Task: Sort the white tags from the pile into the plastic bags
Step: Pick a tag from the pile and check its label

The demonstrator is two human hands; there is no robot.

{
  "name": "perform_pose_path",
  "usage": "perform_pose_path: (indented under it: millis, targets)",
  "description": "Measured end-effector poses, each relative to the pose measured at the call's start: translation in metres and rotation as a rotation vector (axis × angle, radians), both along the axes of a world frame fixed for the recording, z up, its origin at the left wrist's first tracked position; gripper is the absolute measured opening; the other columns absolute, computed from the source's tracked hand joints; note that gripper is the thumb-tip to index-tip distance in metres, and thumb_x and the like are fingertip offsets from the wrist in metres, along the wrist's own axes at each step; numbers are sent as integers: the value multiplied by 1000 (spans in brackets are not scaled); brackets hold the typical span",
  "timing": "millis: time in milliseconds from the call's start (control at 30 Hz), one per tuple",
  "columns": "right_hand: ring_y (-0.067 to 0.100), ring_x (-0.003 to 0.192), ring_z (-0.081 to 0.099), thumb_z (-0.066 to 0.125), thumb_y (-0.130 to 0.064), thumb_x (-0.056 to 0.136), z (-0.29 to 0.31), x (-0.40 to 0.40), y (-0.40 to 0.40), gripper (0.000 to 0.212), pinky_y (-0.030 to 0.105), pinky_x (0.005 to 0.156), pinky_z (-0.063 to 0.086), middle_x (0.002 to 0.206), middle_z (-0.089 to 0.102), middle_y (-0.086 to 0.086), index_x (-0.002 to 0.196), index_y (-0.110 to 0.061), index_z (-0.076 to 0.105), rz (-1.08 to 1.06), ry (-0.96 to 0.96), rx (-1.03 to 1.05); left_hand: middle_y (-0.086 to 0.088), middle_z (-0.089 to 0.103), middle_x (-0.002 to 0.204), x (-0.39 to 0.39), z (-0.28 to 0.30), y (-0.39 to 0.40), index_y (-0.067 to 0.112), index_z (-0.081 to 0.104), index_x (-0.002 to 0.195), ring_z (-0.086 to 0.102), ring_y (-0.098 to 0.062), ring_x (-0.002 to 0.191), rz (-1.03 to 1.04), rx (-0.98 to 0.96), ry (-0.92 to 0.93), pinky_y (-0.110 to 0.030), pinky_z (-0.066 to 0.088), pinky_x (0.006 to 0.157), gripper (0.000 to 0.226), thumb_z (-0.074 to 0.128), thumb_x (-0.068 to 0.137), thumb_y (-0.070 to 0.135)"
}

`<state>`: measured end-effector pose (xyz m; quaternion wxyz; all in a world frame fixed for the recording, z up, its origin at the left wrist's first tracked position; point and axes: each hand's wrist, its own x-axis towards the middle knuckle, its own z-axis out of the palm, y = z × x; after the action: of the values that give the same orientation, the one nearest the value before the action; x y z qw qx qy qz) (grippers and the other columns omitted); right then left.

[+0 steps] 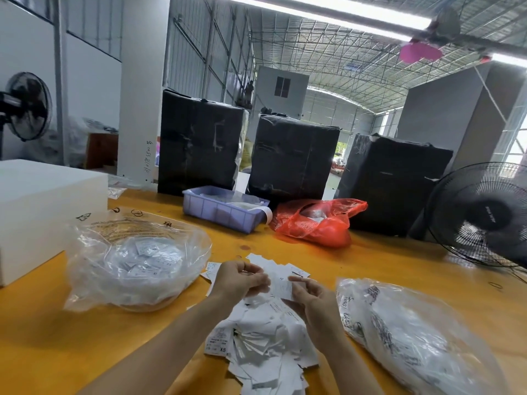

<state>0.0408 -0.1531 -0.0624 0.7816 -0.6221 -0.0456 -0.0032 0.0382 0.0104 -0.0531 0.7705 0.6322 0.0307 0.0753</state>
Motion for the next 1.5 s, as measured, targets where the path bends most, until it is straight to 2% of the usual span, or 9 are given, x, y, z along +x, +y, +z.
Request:
perform_pose_path:
  millis: [200, 333, 500, 600, 733, 967, 1133, 1267, 1500]
  targets:
    - [16, 62, 55, 59, 0, 87, -2, 3, 1, 14, 22, 51, 46, 70, 62, 7, 80, -6, 70, -89, 109, 59, -16, 68, 70, -4, 2, -3, -3, 62, 79, 68, -18, 54, -2, 10, -5, -21, 54, 54, 7, 68, 80, -7]
    - [21, 69, 59, 55, 11, 86, 5, 2, 2, 14, 18, 51, 53, 74, 58, 13, 90, 0, 62, -98, 158, 307, -20, 68, 76, -7, 2, -6, -3, 63, 80, 68, -17, 54, -15, 46, -9, -22, 56, 56, 6, 67, 81, -7]
    - [29, 78, 60, 41, 23, 80, 19, 1, 4, 23, 27, 58, 59, 92, 56, 23, 94, 12, 55, -25, 184, 408, -15, 70, 71, -8, 4, -9, -1, 64, 79, 69, -18, 56, -16, 101, -36, -25, 58, 62, 6, 69, 81, -4]
    - [28, 74, 57, 47, 10, 86, 23, 4, 2, 12, 33, 59, 58, 84, 54, 18, 96, 10, 54, 44, 268, 298, -13, 71, 68, -5, 4, -12, 1, 65, 77, 69, -20, 60, -17, 138, -54, -33, 56, 73, 6, 70, 80, -3]
    - [13, 65, 49, 61, -5, 85, 26, 12, -4, 8, 24, 59, 38, 72, 56, 1, 90, -11, 62, 9, 247, -24, -12, 71, 66, 0, 6, -16, 0, 65, 78, 69, -17, 56, -60, 185, -15, -21, 57, 58, 5, 69, 81, -1]
    - [15, 49, 56, 62, 4, 82, 19, 23, -5, 12, 18, 42, 41, 62, 56, 10, 75, -4, 58, -34, 137, 42, -13, 73, 72, 8, 4, -14, 0, 66, 85, 71, -18, 61, -123, 163, 36, -22, 58, 61, 3, 68, 83, 1]
    - [9, 54, 63, 66, -9, 85, 12, 28, -6, 4, 17, 47, 44, 66, 66, 2, 87, -8, 62, -64, 100, 14, -13, 73, 76, 7, -7, -13, -2, 66, 92, 72, -18, 66, -150, 126, 84, -22, 57, 61, 9, 67, 84, 2]
    - [10, 54, 66, 67, -3, 84, 11, 27, -8, 7, 17, 48, 48, 63, 67, 3, 86, -5, 61, -74, 47, 28, -12, 74, 78, 3, -8, -13, 2, 66, 86, 72, -19, 67, -140, 114, 87, -20, 55, 57, 2, 66, 85, 1]
    - [12, 62, 67, 70, -1, 80, 16, 22, -12, 12, 25, 66, 49, 74, 69, 4, 87, -9, 65, -21, 13, -2, -9, 74, 76, -2, -5, -12, 5, 68, 84, 72, -17, 67, -113, 92, 59, -17, 52, 55, 6, 71, 80, 6]
